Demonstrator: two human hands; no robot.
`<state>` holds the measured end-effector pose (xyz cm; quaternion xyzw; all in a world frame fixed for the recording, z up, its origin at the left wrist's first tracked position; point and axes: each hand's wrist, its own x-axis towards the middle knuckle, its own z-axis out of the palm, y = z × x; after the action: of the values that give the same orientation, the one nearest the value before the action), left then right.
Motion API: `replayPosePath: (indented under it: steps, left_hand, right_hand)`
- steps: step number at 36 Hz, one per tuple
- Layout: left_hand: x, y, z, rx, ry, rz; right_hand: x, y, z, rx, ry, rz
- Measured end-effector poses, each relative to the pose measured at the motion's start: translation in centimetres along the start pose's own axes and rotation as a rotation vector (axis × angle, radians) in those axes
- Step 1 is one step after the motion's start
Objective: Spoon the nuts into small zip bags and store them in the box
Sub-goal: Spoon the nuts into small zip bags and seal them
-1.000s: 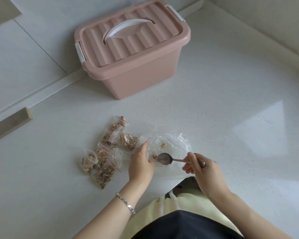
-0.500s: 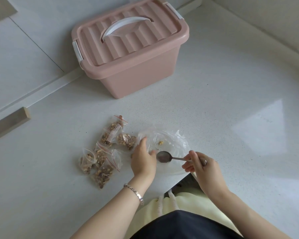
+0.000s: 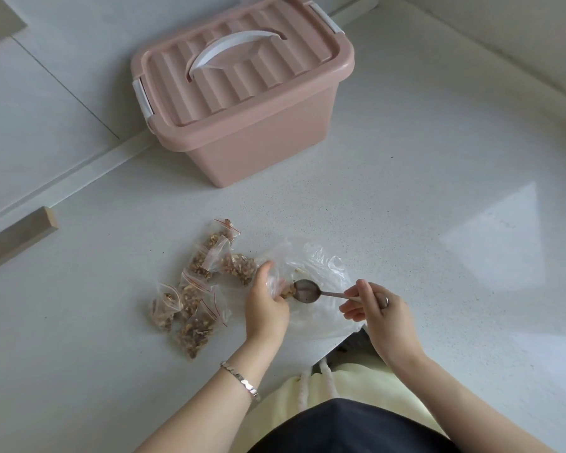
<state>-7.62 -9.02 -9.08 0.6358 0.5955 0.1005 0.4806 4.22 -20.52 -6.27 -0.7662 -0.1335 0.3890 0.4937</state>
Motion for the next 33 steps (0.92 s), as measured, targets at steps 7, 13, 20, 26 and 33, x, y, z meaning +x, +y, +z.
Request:
replayPosePath:
  steps: [7, 13, 20, 26, 33]
  left_hand:
    - [-0.5, 1.0, 0.2, -0.043, -0.014, 0.029]
    - [-0.5, 1.1, 0.1, 0.054, -0.074, 0.086]
    - [-0.6, 1.2, -0.3, 0.218, -0.048, 0.046]
    - [0.0, 1.4, -0.4, 0.089, -0.061, -0.023]
    - [0.4, 1.8, -0.6, 0.020, -0.063, -0.104]
  right_hand:
    - [1.2, 0.8, -0.3, 0.142, -0.020, 0.111]
    - [2.0, 2.1, -0.9, 0.325, -0.055, 0.332]
    - [2.5, 3.4, -1.2, 0.483, -0.068, 0.458]
    - [2.7, 3.3, -1.3, 0.488, -0.065, 0.461]
    - [2.3, 2.9, -1.5, 0.440, -0.073, 0.408]
